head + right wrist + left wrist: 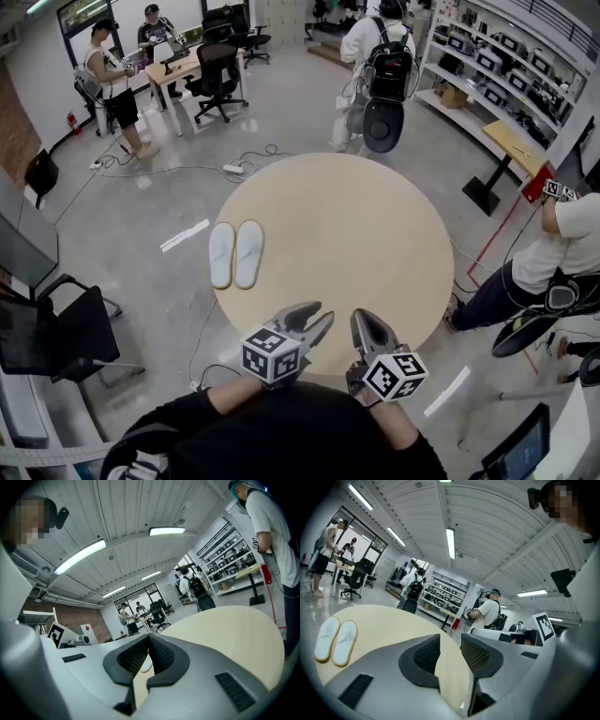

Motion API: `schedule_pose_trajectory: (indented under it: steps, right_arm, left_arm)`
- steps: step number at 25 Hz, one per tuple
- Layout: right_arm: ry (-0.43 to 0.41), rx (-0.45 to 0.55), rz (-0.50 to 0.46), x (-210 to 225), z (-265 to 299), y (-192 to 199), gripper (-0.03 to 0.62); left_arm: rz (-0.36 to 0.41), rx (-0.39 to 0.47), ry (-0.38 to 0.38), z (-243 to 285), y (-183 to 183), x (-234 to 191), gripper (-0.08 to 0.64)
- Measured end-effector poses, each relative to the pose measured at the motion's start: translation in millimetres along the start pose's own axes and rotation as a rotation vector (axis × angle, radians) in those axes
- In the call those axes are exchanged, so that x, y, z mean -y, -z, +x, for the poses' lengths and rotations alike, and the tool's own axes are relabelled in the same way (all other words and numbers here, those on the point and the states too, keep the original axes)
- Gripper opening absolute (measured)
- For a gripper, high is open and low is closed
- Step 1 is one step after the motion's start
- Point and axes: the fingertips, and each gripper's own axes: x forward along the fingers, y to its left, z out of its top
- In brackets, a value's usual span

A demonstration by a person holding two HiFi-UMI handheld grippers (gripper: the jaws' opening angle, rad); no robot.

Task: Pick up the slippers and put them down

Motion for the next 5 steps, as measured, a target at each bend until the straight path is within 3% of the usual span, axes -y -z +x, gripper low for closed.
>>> schedule_pose_trajectory:
  steps: [5]
  right_arm:
    - [0.021,0.002,0.010,7,-22,7,0.015]
  left_arm:
    - [-0.014,-0.004,0.010,1,14,14,0.155]
